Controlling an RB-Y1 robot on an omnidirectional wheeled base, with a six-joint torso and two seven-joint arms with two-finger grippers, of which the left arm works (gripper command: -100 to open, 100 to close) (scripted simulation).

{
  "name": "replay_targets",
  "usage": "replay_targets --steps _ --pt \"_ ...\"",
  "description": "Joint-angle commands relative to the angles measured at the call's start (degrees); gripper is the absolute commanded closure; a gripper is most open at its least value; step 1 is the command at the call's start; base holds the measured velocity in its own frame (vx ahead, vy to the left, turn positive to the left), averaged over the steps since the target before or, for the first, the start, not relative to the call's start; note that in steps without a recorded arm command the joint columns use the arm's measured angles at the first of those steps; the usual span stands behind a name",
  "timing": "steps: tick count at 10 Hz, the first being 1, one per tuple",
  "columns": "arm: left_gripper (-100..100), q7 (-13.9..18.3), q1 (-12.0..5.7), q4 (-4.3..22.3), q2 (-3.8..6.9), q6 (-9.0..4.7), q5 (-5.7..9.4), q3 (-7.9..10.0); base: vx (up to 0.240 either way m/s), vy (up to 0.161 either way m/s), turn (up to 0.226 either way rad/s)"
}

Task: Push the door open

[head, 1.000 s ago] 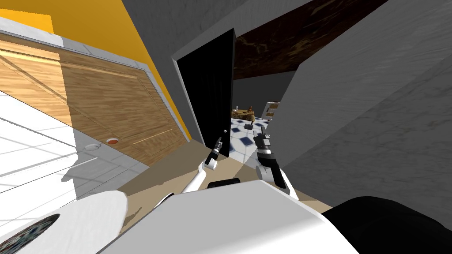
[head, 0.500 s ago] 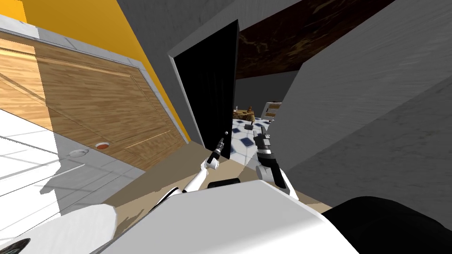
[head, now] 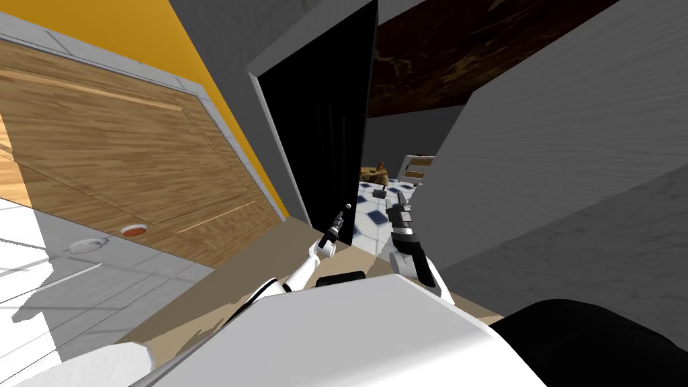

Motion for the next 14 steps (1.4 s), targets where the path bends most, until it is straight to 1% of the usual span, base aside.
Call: replay_targets --steps 1,3,4,6,7,8,9,10,14 --pt "-100 0.0 -0.05 0.2 0.88 -0.08 -0.03 0.24 0.116 -0.041 -0.034" --pt "-100 0.0 -0.11 0.6 1.38 -0.2 -0.07 0.58 0.184 -0.097 -0.031" --pt "-100 0.0 -0.14 0.7 1.4 -0.26 -0.09 0.76 0.183 -0.153 -0.026" --pt "-100 0.0 -0.21 1.1 0.9 -0.39 -0.13 1.12 0.202 -0.118 -0.027" --pt "-100 0.0 -0.24 1.2 0.45 -0.44 -0.15 1.27 0.19 -0.073 -0.03" --pt "-100 0.0 -0.27 1.4 -0.23 -0.5 -0.17 1.43 0.17 -0.087 -0.025" --pt "-100 0.0 -0.24 1.3 0.13 -0.51 -0.16 1.32 0.075 -0.04 0.003" --pt "100 0.0 -0.24 1.3 0.13 -0.51 -0.16 1.32 -0.008 0.006 0.004" --pt "100 0.0 -0.24 1.3 0.13 -0.51 -0.16 1.32 -0.007 0.006 -0.007"
